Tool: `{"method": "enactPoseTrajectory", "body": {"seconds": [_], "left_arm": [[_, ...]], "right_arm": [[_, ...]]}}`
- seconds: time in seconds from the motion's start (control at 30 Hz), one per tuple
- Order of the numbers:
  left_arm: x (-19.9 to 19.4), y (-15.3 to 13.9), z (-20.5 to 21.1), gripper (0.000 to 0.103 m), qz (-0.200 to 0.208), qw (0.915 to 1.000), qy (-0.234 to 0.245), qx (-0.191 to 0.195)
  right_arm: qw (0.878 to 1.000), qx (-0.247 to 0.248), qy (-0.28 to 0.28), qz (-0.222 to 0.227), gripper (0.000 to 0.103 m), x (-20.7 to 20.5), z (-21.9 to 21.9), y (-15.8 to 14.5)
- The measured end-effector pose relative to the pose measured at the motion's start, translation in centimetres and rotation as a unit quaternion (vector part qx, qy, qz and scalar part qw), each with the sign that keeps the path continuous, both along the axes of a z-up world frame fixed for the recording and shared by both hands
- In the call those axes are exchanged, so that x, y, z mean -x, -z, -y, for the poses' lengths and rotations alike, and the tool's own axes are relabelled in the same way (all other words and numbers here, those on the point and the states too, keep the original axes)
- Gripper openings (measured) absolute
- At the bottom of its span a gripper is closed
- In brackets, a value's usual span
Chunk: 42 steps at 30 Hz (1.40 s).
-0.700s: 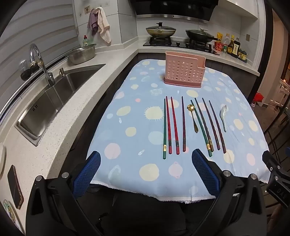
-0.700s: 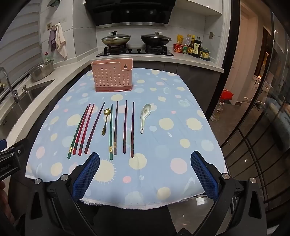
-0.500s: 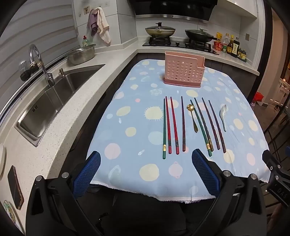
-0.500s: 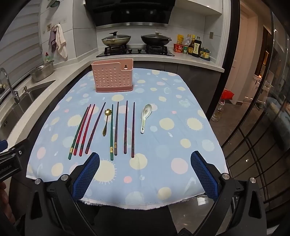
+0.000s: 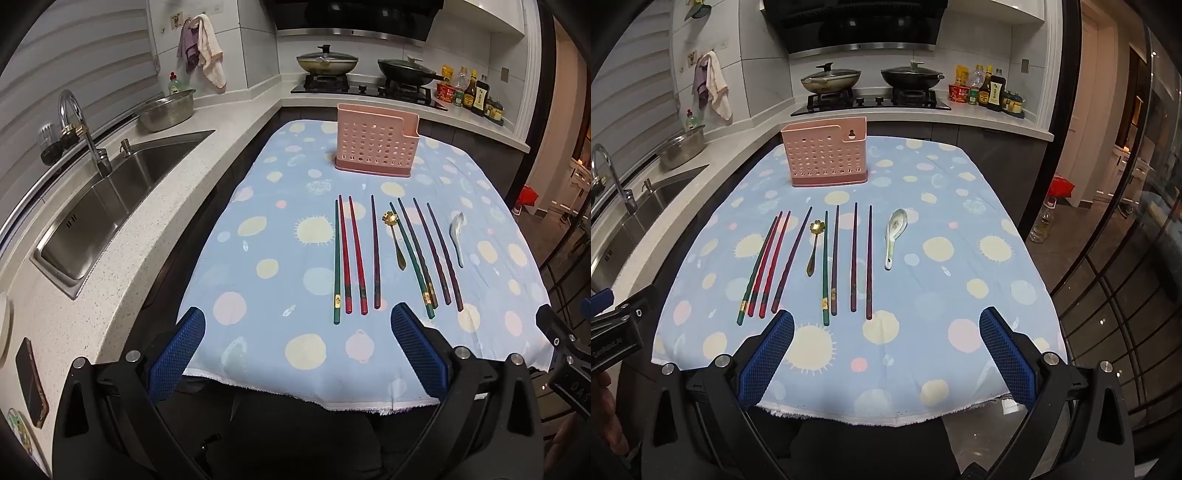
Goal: Organize utensils
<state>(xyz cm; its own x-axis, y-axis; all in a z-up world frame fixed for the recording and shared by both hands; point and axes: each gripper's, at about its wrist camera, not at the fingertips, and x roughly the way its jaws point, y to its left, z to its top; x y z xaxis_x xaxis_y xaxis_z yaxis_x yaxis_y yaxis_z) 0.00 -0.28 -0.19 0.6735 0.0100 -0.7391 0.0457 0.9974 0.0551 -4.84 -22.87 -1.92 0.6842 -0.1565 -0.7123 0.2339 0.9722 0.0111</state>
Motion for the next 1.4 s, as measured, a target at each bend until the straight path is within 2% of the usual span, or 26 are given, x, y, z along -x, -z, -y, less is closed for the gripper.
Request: {"method": "enactPoseTrajectory", "body": {"seconds": [1.4], "left_arm": [[-0.28, 0.04, -0.32, 0.096, 0.002, 1.0, 0.0, -0.002]], "right_arm": [[1.0, -0.002, -0.002, -0.001, 0.096, -0.17, -0.58, -0.1]]}}
